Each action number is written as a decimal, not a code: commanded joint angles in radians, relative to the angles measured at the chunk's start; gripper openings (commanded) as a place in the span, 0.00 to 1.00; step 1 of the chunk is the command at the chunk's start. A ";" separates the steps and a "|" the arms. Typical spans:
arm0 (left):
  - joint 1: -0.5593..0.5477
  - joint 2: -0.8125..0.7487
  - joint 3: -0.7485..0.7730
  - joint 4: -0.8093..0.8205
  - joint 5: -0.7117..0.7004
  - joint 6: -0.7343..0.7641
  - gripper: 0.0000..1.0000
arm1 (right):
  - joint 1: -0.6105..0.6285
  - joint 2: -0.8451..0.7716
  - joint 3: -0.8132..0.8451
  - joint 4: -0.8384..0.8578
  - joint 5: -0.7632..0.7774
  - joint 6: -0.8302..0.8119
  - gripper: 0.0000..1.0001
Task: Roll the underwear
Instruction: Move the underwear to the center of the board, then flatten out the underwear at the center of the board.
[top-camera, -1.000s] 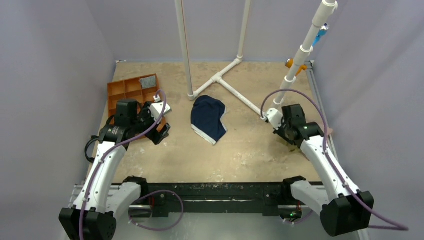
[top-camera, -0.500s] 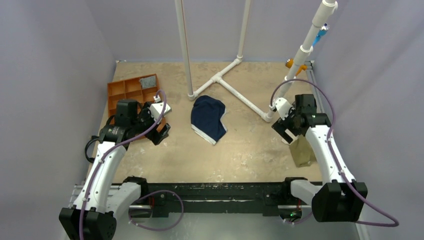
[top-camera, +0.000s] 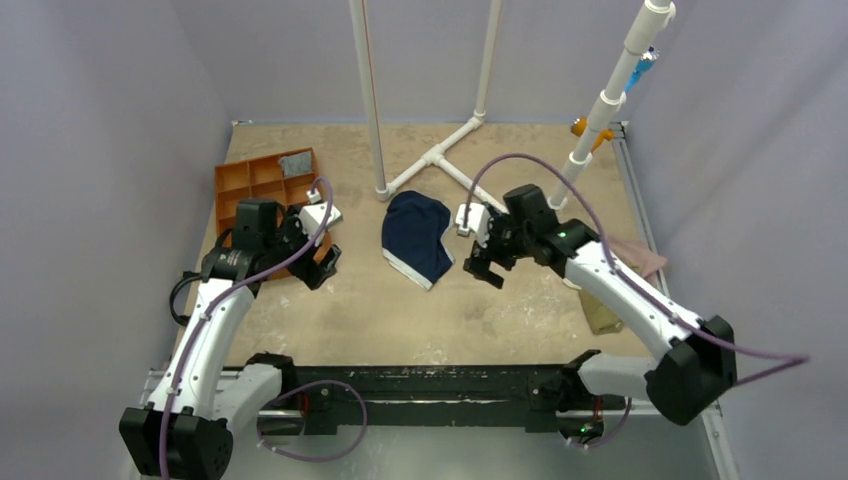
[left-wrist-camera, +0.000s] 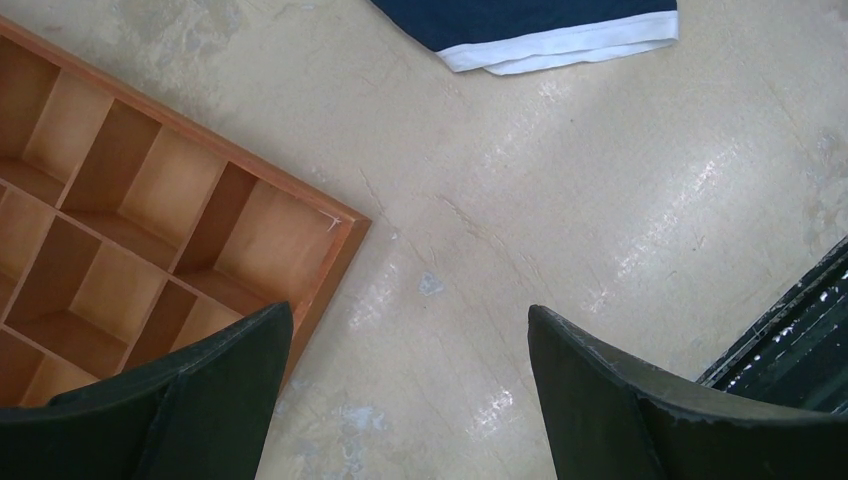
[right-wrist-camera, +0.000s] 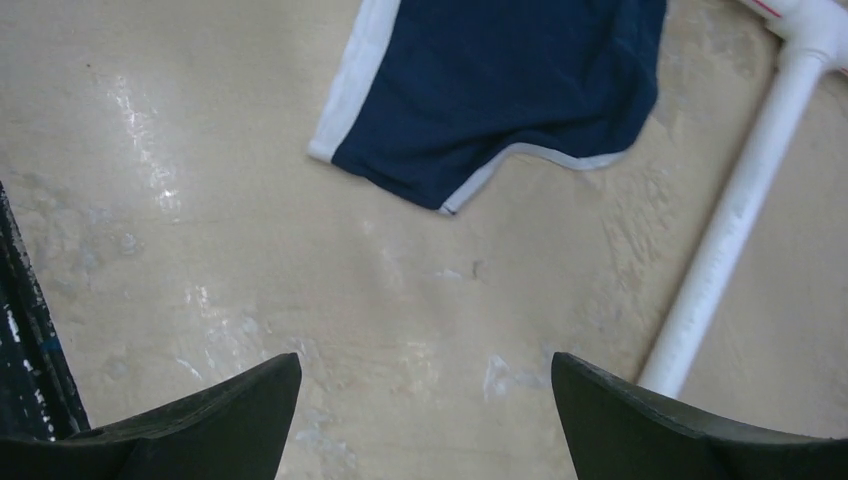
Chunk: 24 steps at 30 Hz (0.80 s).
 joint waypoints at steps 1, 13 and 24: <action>-0.006 0.010 0.028 0.013 -0.026 -0.038 0.87 | 0.154 0.169 0.005 0.204 0.037 0.026 0.94; -0.006 0.035 0.055 -0.005 -0.073 -0.052 0.87 | 0.231 0.507 0.039 0.404 0.194 -0.094 0.87; -0.006 0.060 0.056 0.011 -0.048 -0.044 0.87 | 0.231 0.632 0.087 0.422 0.197 -0.121 0.74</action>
